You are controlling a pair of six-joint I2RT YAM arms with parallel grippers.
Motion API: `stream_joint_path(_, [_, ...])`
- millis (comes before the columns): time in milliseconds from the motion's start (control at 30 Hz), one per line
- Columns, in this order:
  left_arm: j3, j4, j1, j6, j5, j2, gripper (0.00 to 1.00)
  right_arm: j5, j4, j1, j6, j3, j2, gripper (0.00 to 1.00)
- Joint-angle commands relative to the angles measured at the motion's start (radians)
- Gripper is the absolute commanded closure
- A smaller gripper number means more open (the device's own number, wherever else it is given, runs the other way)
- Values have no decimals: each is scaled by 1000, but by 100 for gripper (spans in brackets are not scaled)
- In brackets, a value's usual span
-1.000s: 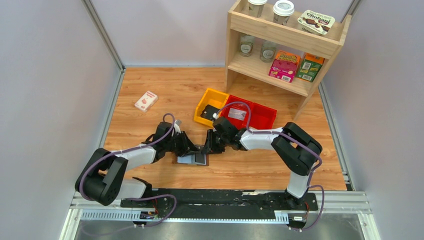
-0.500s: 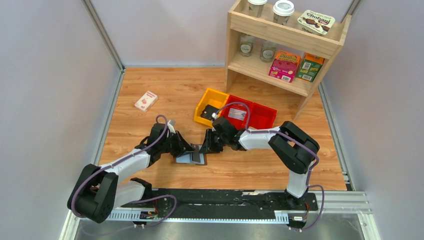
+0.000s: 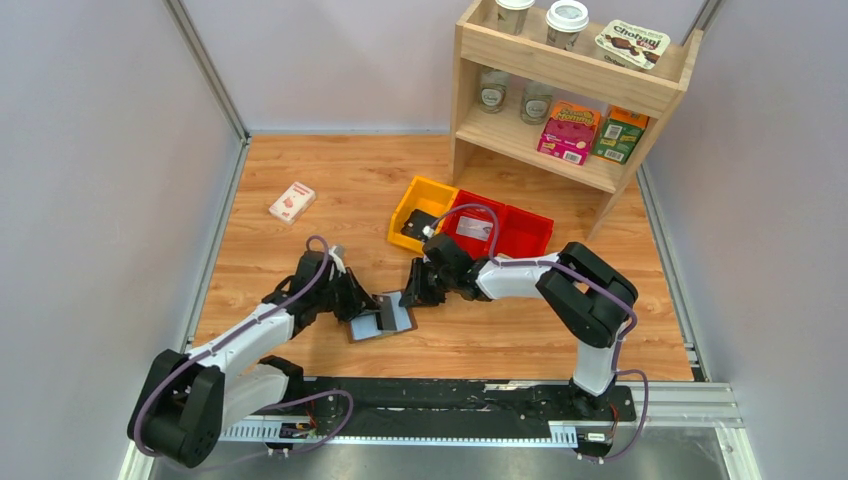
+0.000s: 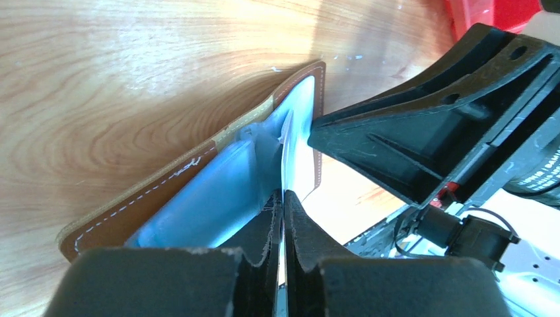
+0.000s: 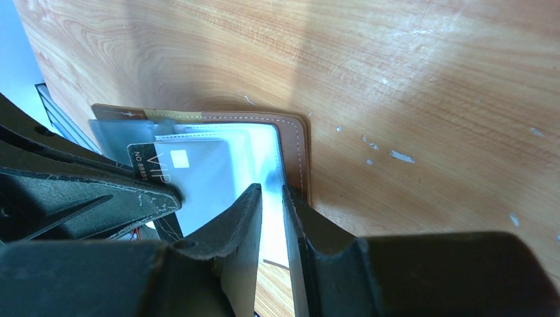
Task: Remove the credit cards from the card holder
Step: Remove the credit card from the card holder.
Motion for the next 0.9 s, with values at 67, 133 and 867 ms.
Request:
stream_joint_path(67, [49, -163, 11, 80, -76, -72, 95, 152, -181, 4, -65, -22, 64, 73])
stream_joint_path(133, [54, -203, 13, 96, -108, -89, 96, 159, -185, 4, -70, -18, 61, 73])
stream_joint_path(867, [39, -235, 22, 153, -139, -129, 91, 105, -161, 12, -140, 56, -54, 65])
